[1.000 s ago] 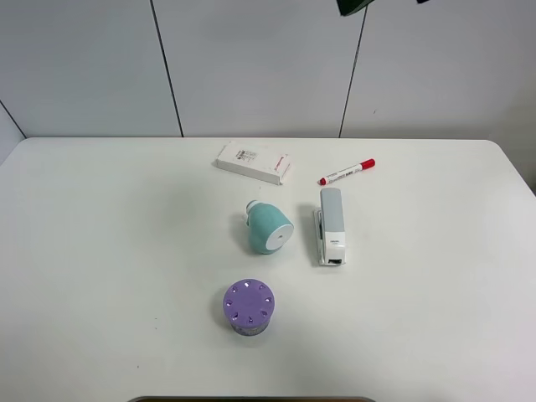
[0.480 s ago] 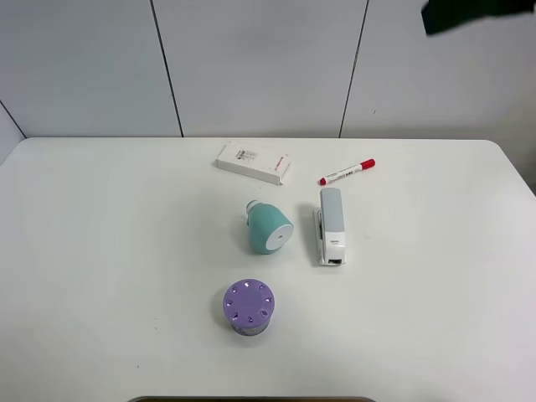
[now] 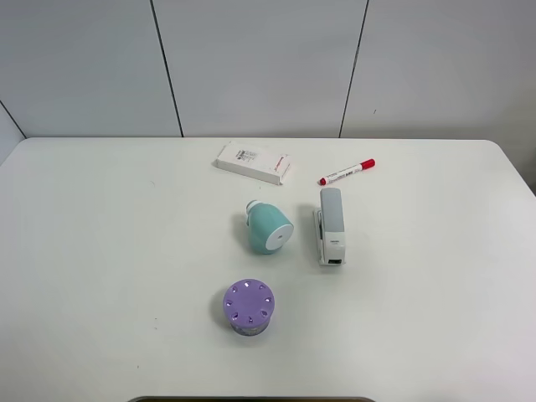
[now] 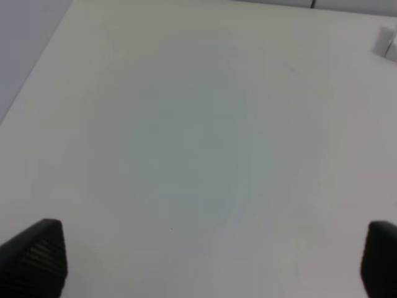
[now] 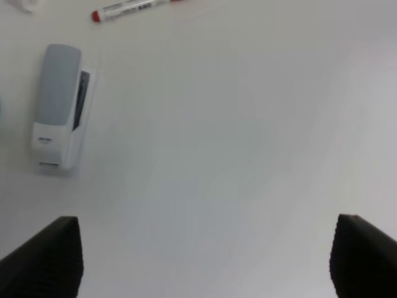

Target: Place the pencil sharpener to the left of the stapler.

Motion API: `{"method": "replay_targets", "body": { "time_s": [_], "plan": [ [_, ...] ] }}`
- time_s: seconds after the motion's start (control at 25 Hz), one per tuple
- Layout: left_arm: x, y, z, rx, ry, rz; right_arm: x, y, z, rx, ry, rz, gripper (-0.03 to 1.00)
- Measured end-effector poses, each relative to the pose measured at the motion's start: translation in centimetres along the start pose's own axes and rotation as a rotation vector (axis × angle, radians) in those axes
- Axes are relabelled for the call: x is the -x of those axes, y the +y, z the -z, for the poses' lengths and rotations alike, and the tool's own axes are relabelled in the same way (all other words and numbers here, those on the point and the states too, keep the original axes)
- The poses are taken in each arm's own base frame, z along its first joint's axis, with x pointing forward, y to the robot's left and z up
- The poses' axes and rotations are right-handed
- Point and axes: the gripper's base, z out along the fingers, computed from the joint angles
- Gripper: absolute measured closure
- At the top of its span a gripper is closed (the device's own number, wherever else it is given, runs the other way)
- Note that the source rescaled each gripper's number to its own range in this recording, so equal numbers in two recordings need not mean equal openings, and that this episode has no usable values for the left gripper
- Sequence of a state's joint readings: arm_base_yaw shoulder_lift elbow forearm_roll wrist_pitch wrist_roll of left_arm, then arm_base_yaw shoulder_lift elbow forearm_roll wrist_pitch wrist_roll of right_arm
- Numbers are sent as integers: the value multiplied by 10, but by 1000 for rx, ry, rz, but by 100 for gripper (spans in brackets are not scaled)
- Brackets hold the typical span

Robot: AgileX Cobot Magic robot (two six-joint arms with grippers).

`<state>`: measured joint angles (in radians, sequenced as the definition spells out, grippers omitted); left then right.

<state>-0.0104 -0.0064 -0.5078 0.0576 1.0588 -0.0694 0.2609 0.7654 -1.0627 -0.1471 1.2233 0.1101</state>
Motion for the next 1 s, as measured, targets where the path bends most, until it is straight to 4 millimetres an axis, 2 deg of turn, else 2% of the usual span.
{"method": "replay_targets", "body": {
  "time_s": [0.2, 0.44, 0.56, 0.8, 1.0],
  "plan": [
    [0, 0, 0, 0, 0, 0, -48, -12, 19, -68, -89, -85, 29],
    [0, 0, 0, 0, 0, 0, -99, -13, 29, -127, -235, -147, 29],
    [0, 0, 0, 0, 0, 0, -119, -11, 24, -132, -292, -150, 29],
    [0, 0, 0, 0, 0, 0, -156, -8, -6, -136, -293, -144, 29],
    [0, 0, 0, 0, 0, 0, -165, -7, -7, -136, -342, -145, 29]
  ]
}}
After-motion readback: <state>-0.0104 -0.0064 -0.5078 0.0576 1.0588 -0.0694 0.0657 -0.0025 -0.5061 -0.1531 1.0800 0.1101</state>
